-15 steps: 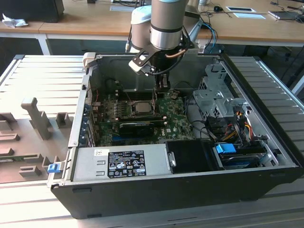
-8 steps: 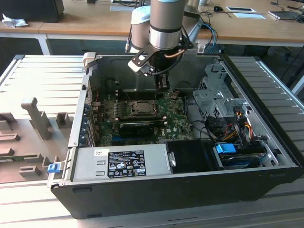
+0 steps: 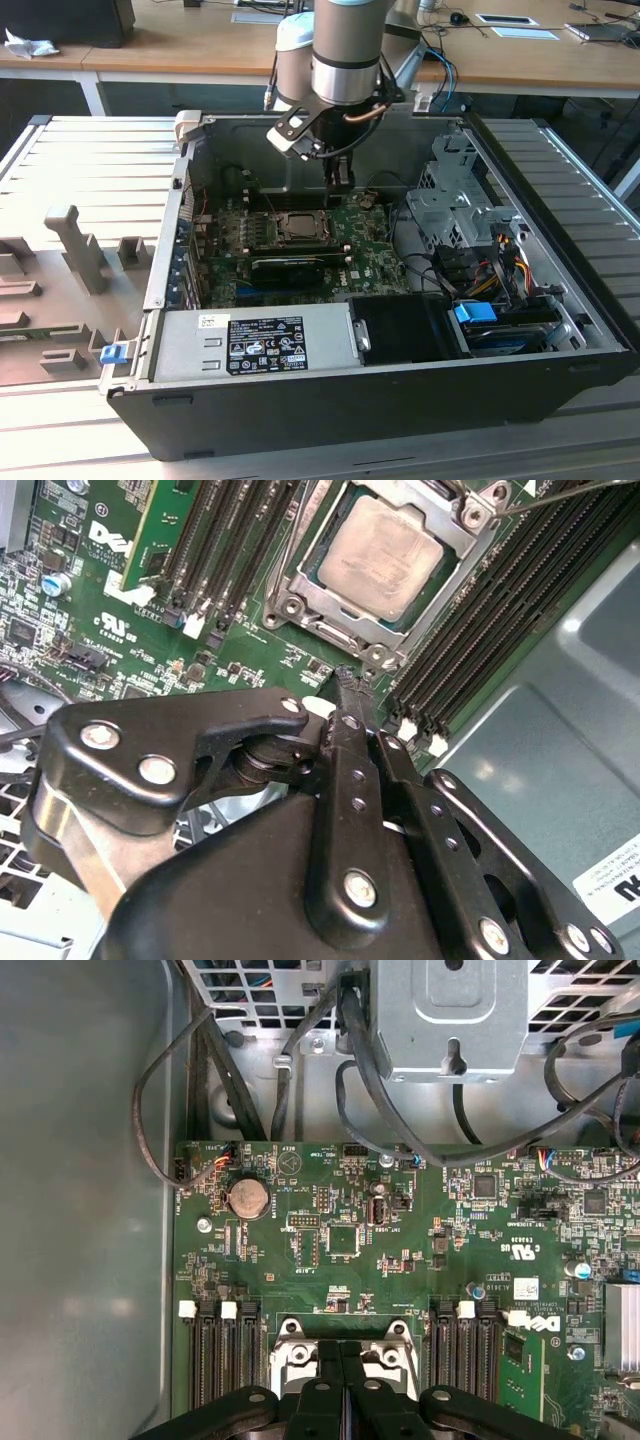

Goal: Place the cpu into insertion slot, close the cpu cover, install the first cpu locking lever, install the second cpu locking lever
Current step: 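Close the cpu cover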

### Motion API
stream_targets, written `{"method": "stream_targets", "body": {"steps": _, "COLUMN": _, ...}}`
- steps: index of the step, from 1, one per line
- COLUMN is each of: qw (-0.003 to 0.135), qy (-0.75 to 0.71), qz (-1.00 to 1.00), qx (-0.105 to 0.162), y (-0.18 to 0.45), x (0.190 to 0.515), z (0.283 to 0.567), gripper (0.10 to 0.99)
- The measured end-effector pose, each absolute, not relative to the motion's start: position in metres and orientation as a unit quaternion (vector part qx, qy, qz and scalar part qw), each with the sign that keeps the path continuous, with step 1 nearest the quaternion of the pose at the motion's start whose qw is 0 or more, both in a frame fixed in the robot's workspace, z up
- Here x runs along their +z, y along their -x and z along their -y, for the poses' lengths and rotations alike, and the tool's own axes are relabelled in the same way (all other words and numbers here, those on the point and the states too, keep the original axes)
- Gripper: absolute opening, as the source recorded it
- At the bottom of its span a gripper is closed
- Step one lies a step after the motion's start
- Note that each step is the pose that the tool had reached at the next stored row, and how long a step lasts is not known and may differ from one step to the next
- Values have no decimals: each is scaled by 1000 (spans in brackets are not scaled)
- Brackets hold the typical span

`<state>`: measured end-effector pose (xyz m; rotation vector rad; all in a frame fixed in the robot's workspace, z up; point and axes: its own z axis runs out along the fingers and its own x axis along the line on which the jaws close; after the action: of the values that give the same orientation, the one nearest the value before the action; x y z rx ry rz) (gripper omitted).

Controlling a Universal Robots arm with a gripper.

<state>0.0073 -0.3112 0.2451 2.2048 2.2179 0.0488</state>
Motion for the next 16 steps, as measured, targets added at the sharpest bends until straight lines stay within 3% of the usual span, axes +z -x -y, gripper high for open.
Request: {"method": "stream_targets", "body": {"steps": 16, "qw": 7, "qy": -705, "qz": -709, "qx": 16, "y": 32, "x": 239, "z": 311, "gripper": 106}}
